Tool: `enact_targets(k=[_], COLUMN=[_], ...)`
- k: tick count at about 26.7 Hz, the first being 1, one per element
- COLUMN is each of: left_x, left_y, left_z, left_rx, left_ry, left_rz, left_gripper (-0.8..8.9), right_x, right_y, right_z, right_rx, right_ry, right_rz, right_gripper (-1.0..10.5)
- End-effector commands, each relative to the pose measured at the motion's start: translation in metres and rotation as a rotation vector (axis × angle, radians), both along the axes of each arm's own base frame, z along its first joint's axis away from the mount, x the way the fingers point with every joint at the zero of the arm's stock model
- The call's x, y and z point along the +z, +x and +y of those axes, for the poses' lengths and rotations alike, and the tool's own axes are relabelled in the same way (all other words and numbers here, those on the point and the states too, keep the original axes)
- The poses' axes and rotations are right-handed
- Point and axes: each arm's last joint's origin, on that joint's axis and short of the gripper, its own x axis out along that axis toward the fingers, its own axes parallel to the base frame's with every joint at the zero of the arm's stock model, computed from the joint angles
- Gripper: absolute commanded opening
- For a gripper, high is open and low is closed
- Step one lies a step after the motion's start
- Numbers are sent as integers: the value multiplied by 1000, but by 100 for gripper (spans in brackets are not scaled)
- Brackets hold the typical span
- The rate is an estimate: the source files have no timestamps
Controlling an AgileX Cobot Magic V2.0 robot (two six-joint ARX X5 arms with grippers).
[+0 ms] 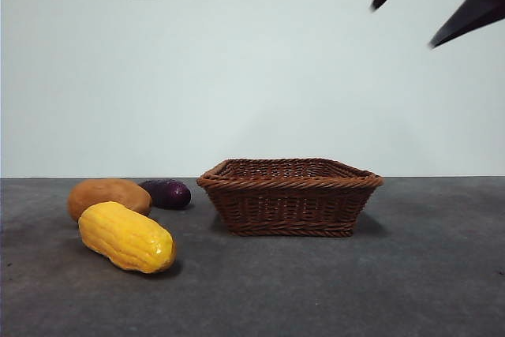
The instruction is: Help me put the vegetables on the table into the basket
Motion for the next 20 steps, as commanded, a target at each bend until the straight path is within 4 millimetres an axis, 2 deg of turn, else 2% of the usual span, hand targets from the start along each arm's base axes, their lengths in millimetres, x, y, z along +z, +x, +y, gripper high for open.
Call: enact_targets(k=[1, 4, 7, 10, 14, 18, 20], left_x=[1, 0, -2, -4, -6, -7, -8], left_y=[1, 3, 7, 11, 16, 18, 19], left_z=[0, 0, 0, 0, 0, 0, 0], left_rx=[-5, -5, -5, -5, -5, -5, 2], left_ry=[8, 7, 7, 6, 7, 6, 10], left_rz=[-11, 2, 17, 38, 59, 70, 74], left_gripper=[664, 664, 664, 664, 664, 664, 664], right_x=[-18, -45, -74, -107, -144, -168, -171], right_y=[35, 72, 99, 118, 131, 136, 137], right_z=[16, 35, 49, 58, 64, 65, 66], right_rx=[3, 5, 12, 8, -3, -11, -10], right_ry=[-19, -69, -97, -109, -129, -142, -144], right_rz=[66, 127, 185, 236, 291, 333, 341], right_gripper=[567, 567, 566, 563, 538, 323, 117])
